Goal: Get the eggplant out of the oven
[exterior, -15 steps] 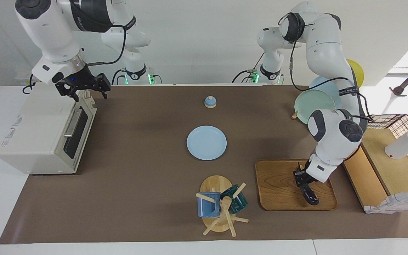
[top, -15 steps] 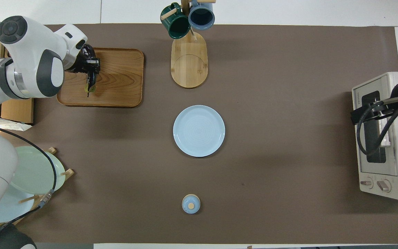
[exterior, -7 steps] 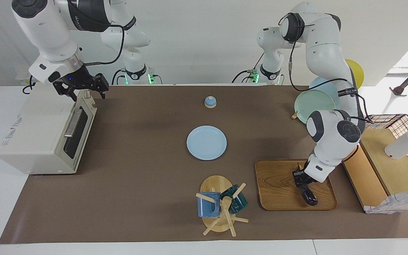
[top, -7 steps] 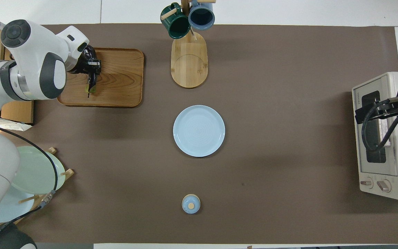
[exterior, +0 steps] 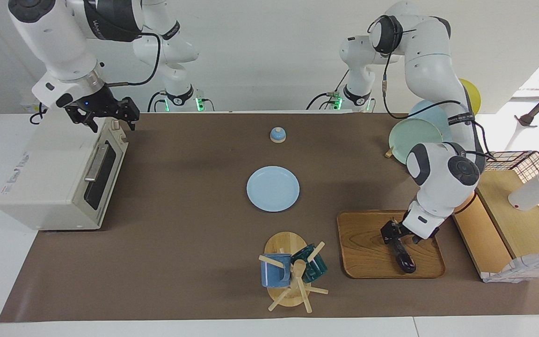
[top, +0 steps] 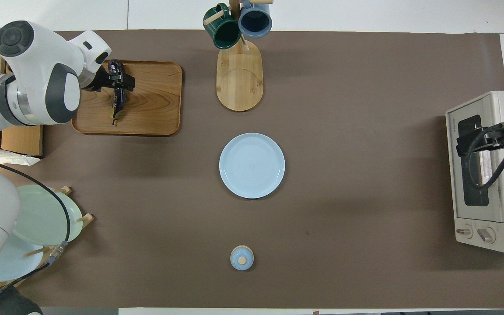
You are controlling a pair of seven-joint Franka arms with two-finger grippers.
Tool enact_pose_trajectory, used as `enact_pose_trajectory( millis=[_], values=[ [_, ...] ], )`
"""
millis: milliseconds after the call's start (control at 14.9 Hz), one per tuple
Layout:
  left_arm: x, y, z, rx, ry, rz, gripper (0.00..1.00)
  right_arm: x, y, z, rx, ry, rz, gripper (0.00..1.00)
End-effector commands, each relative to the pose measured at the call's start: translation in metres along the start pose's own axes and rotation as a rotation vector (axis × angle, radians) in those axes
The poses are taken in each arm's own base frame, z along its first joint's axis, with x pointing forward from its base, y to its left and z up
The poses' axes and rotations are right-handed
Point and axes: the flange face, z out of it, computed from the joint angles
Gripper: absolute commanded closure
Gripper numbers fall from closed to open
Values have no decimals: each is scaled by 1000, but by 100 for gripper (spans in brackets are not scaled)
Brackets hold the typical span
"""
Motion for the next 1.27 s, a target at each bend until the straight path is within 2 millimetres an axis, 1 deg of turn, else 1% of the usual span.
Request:
enact_pose_trajectory(
  millis=[0, 67, 134, 201, 268, 335, 402, 469, 602, 736, 870, 937, 1071, 1138, 1205],
  values=[
    [-17, -8, -72, 12, -35, -21, 0, -6, 1, 0, 21, 1, 24, 0],
    [-24, -9, -97, 17, -49, -27, 0, -6, 1, 0, 21, 3, 24, 0],
    [-30, -14, -116, 25, -65, -46, 0, -7, 4, 0, 21, 3, 28, 0],
    [-39, -13, -140, 31, -77, -48, 0, -7, 4, -1, 21, 4, 28, 0],
    [-48, -14, -159, 33, -92, -53, 0, -7, 1, 0, 21, 1, 22, 0],
    [-57, -15, -184, 36, -89, -60, 0, -6, -2, 0, 20, 0, 16, 0],
    [-71, -16, -217, 38, -85, -77, 0, -6, -4, 0, 20, 0, 12, 0],
    [-85, -15, -244, 39, -91, -93, 0, -6, -4, 0, 20, 0, 13, 0],
    [-112, -12, -281, 42, -120, -106, 0, -7, 0, 0, 21, 0, 21, 0],
    [-134, -7, -305, 47, -153, -126, 0, -7, 1, 0, 21, 0, 22, 0],
    [-150, -8, -315, 50, -197, -135, 0, -7, 1, 0, 21, 0, 21, 0],
    [-155, -8, -314, 54, -215, -156, 0, -7, 1, 0, 21, 0, 21, 0],
    [-166, -4, -301, 57, -232, -165, 0, -7, 1, 0, 21, 0, 21, 0],
    [-169, -3, -296, 56, -217, -161, 0, -7, 1, 0, 21, 0, 21, 0],
    [-168, -7, -294, 52, -183, -167, 0, -7, 1, 0, 21, 0, 22, 0]
  ],
)
